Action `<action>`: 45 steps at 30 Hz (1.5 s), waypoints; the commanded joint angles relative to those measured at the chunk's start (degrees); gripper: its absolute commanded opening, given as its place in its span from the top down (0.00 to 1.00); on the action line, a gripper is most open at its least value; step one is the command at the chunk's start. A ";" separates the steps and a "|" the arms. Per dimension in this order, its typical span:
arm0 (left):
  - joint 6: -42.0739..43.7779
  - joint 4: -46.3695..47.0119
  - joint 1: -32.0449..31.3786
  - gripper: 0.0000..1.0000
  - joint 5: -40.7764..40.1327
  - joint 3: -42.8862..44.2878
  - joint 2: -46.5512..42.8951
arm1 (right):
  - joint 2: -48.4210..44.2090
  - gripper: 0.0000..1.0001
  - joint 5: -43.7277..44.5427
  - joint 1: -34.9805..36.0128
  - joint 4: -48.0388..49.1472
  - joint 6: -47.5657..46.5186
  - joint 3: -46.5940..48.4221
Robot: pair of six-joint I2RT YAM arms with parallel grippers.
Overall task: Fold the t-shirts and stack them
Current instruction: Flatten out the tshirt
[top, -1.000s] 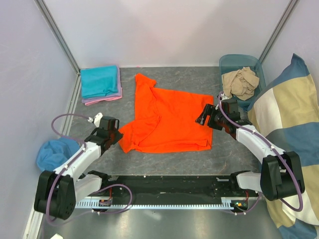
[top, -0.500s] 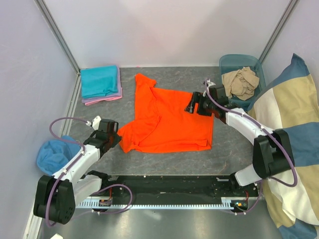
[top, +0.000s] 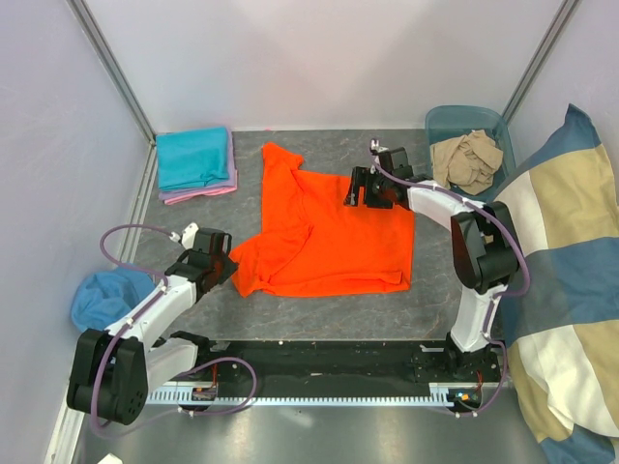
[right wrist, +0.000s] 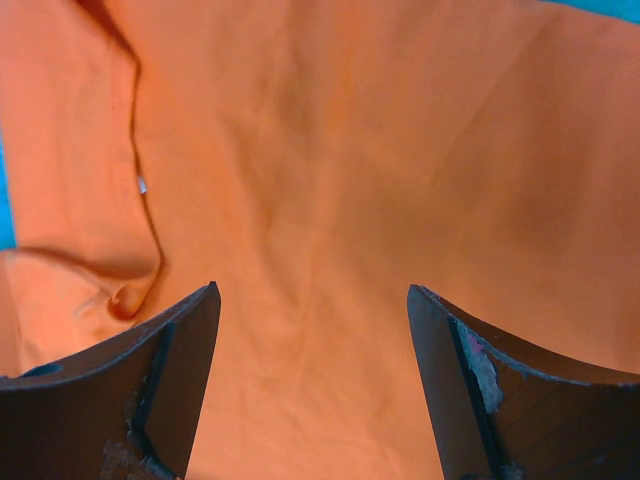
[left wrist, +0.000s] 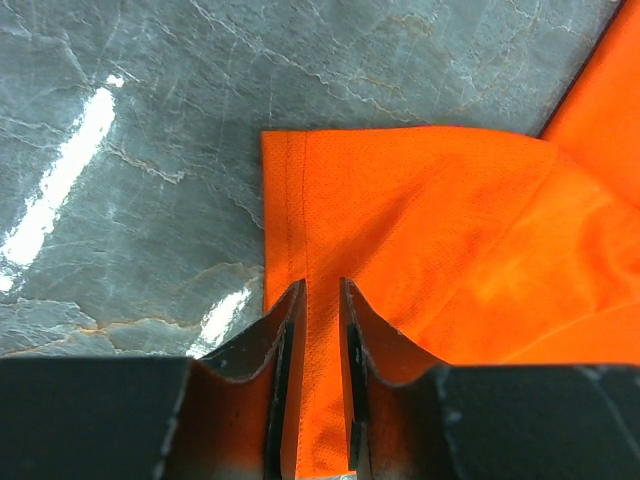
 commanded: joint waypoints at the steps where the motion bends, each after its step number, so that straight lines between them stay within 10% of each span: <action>1: 0.33 2.35 0.31 0.73 -0.48 0.92 0.31 | 2.87 0.16 2.33 -0.17 -0.69 -0.80 4.60; 18: 4.55 7.10 -1.80 0.82 4.62 8.56 3.21 | 1.29 0.15 8.66 -0.09 -0.08 1.57 -5.23; 45: 1.91 19.23 -16.83 0.83 9.01 20.51 35.80 | -3.71 0.14 8.23 -0.09 1.68 1.22 -16.74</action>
